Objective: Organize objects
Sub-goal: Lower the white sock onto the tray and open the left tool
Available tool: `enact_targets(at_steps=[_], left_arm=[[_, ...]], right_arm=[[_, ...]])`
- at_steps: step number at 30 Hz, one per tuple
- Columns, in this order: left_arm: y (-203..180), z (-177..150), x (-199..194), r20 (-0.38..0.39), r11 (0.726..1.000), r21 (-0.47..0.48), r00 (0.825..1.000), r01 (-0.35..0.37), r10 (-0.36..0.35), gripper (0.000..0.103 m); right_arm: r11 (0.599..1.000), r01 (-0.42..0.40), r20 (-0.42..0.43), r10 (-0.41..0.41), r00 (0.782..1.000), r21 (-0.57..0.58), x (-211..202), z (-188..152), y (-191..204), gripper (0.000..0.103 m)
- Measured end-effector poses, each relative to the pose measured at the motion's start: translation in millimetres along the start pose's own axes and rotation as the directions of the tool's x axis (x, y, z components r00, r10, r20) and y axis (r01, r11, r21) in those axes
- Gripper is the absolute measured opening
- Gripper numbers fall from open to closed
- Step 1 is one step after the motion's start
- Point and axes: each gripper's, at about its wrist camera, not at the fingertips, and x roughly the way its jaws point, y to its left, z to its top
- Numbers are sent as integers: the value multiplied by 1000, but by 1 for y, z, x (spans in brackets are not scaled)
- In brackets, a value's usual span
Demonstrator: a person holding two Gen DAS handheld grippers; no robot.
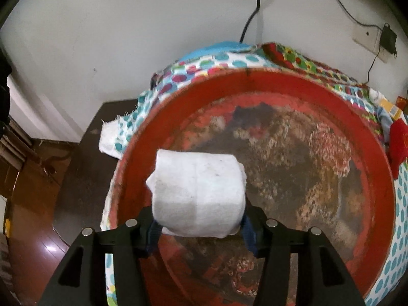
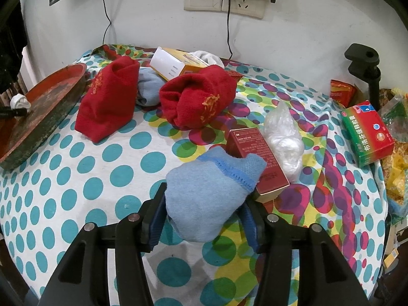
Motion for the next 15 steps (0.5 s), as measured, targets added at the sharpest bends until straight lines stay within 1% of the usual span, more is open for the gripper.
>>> enact_targets(at_steps=[2,4,6,10,13,15], left_arm=[[1,2,-5,12,1000,8,1000,-8,8,63],[3,1,-9,12,1000,13,1000,-11,10,64],[5,-1,-11,7,1000,11,1000,-5,5,68],[13,-3,-10,-20,999,-28,1000,16,-17,69],[14,-6,-14,-14,999,-43,1000,15,-15,69],[12,-8,-22,2,998,-51,1000,21,-21,69]], right_arm=[[1000,0,-1,0,1000,2,0,0,1,50],[1000,-6,-2,6,1000,6,0,0,0,51],[1000,-7,-3,7,1000,9,-1,0,0,51],[1000,-4,-3,4,1000,7,-1,1,-1,51],[1000,-4,-4,4,1000,8,0,1,-1,52],[1000,-2,-4,2,1000,8,0,1,-1,52]])
